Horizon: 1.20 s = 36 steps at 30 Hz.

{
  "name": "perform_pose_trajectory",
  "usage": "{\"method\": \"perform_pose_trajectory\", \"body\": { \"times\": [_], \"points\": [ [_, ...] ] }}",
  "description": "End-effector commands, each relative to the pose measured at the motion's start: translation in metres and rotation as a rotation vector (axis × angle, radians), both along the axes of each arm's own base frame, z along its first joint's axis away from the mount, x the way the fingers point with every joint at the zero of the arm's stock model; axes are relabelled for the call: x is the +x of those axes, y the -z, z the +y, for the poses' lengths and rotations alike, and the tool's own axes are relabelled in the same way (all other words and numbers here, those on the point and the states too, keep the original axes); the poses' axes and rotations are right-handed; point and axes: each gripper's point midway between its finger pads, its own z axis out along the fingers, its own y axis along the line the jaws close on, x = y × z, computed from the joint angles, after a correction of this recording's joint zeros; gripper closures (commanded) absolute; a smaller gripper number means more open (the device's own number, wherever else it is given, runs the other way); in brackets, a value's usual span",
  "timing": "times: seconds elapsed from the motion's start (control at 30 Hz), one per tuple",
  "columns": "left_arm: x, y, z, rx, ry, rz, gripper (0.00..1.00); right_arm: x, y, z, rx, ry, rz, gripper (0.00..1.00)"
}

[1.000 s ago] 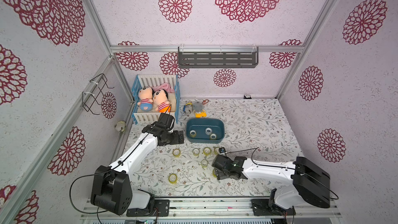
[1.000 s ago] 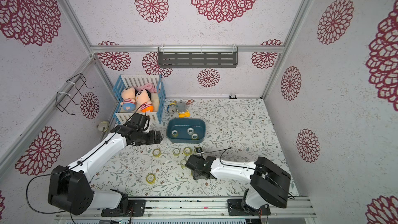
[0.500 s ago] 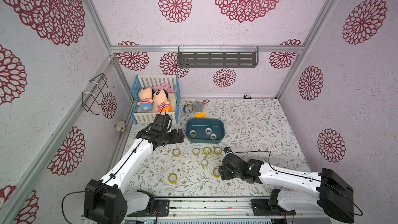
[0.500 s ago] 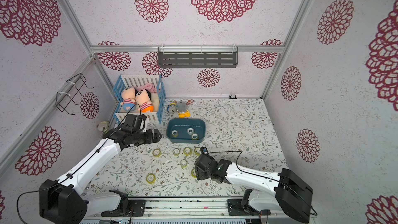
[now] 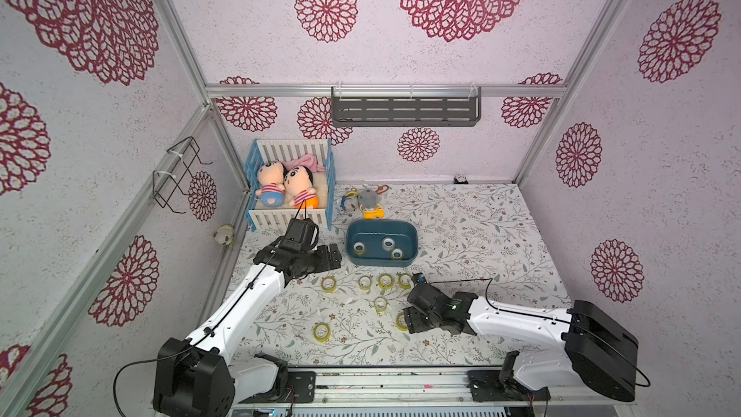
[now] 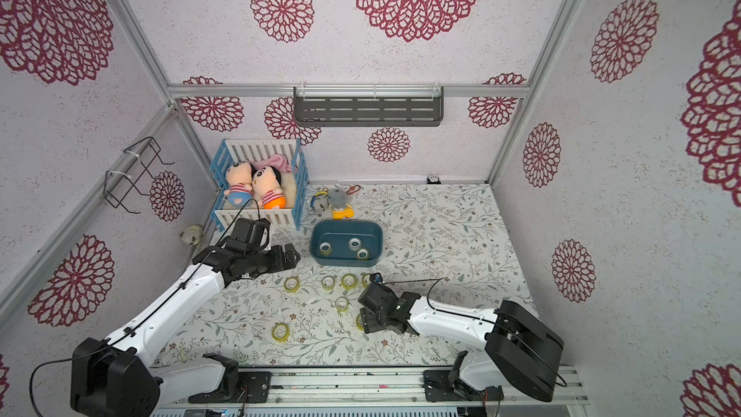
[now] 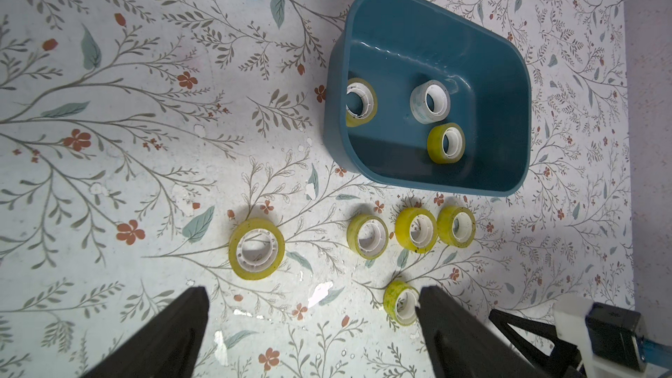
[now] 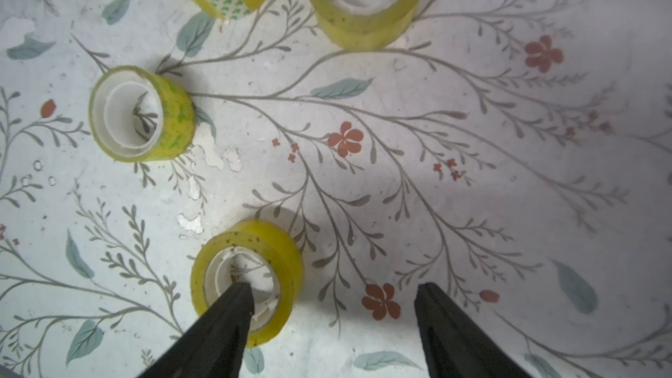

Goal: Put the transparent tape into the storage box
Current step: Pick up the tape at the center of the board.

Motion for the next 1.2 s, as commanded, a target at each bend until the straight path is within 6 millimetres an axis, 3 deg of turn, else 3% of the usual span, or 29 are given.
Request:
{"method": "perform_pose_trajectory", "body": {
  "times": [0.0,0.67,0.97,1.07,1.17],
  "points": [
    [0.007,-0.004,0.000,0.012,0.003,-0.031,0.03,0.007,-0.005,0.004,0.025,0.013,-0.027,0.24],
    [0.012,0.000,0.000,0.025,0.003,-0.025,0.03,0.003,0.024,-0.016,-0.132,0.031,0.013,0.33],
    [0.017,-0.002,0.002,0.054,0.021,-0.044,0.03,0.009,0.003,-0.015,-0.081,0.048,-0.055,0.78],
    [0.024,-0.012,0.006,0.105,0.032,-0.045,0.03,0.008,-0.007,-0.018,-0.049,0.054,-0.082,1.00],
    [0.029,-0.021,0.001,0.082,0.035,-0.044,0.03,0.009,-0.017,-0.029,-0.045,0.095,-0.115,1.00]
  ]
}}
